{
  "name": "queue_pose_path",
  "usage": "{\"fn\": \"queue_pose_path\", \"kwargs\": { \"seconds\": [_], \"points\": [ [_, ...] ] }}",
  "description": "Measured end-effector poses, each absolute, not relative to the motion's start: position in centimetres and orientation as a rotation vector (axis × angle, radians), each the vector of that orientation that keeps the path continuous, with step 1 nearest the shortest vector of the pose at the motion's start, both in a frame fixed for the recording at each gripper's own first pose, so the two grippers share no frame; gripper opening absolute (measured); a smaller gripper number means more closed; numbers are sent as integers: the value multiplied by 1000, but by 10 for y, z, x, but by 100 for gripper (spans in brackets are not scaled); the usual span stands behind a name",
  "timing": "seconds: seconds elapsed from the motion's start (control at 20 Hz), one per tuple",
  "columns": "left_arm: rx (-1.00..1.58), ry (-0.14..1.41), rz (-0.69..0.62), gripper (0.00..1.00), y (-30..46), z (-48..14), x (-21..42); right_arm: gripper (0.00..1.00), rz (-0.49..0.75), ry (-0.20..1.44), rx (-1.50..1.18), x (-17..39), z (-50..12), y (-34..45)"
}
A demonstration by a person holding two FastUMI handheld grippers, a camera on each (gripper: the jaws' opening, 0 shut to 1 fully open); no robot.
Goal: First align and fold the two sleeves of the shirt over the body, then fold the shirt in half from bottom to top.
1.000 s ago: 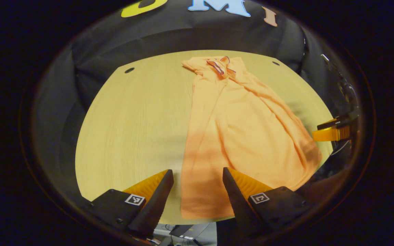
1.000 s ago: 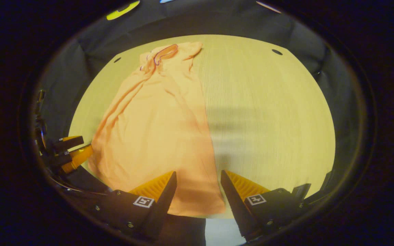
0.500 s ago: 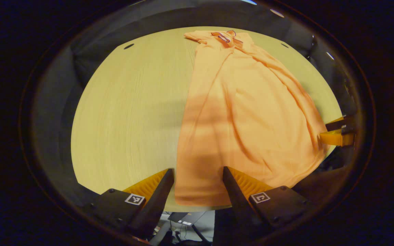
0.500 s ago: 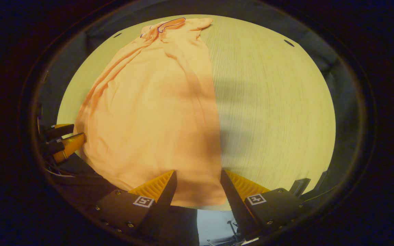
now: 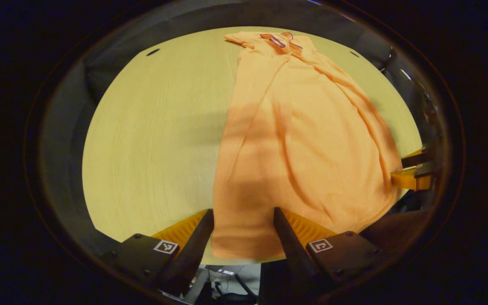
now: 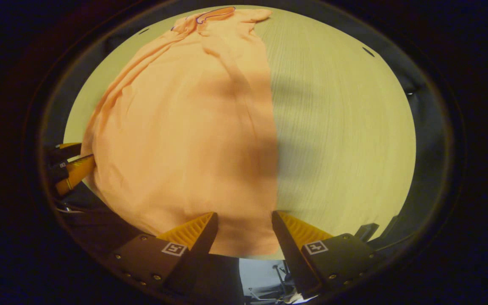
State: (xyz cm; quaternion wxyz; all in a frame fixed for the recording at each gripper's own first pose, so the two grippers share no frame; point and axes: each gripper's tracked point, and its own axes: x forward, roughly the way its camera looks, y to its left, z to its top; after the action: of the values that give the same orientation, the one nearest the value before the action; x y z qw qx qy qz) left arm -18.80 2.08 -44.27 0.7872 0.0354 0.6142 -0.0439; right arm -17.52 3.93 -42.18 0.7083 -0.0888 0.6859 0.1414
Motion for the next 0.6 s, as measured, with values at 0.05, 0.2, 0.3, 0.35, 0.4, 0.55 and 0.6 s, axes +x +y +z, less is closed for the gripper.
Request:
{"fn": "queue_pose_path", "kwargs": {
  "seconds": [0.05,0.2,0.3,0.35,0.4,0.55,0.6],
  "points": [
    [75,1332,-95,93,19,-443,-187,83,312,1526,-199,-175,-422,39],
    [104,1250,-118,59,10,-440,-163,82,322,1533,-203,-174,-420,42],
    [132,1255,-131,23,7,-441,-164,56,329,1523,-199,-172,-420,44],
    [137,1251,-133,16,7,-440,-163,43,328,1516,-183,-170,-419,45],
    [136,1259,-129,11,8,-440,-165,16,332,1525,-175,-171,-420,44],
    [110,1251,-125,7,9,-439,-164,4,331,1516,-153,-171,-420,45],
    [106,1247,-123,6,9,-437,-163,4,332,1517,-155,-171,-421,45]
  ]
}}
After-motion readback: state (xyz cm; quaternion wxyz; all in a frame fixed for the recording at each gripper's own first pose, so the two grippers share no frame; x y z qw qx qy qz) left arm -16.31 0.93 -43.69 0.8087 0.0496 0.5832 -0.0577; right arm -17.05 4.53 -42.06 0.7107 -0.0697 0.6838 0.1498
